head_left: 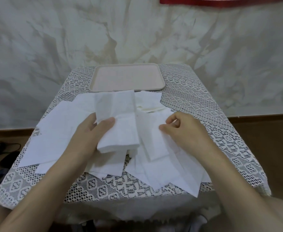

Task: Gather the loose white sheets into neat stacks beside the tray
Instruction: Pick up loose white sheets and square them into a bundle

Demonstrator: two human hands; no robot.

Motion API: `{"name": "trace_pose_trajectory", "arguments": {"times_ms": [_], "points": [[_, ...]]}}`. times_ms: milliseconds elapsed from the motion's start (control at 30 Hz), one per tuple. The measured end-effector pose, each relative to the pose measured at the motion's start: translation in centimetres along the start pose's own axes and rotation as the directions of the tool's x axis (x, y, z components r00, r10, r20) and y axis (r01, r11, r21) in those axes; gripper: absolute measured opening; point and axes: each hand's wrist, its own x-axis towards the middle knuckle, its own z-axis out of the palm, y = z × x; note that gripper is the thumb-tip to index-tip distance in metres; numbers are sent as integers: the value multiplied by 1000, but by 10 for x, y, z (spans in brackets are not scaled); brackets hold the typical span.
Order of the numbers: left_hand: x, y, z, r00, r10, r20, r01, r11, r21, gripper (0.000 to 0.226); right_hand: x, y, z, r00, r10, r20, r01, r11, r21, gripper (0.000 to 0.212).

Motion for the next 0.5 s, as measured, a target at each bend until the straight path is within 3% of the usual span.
{"name": "trace_pose_trajectory", "arguments": {"times_ms": [100, 500], "points": [[-3, -3, 7, 999, 26, 36, -27, 999, 39, 52, 2, 3, 2, 1000, 9, 30, -10, 999, 40, 29], [-2, -4, 10, 997, 59, 57, -61, 998, 27, 48, 11, 24, -3, 998, -56, 9, 53, 980, 190, 23]]}}
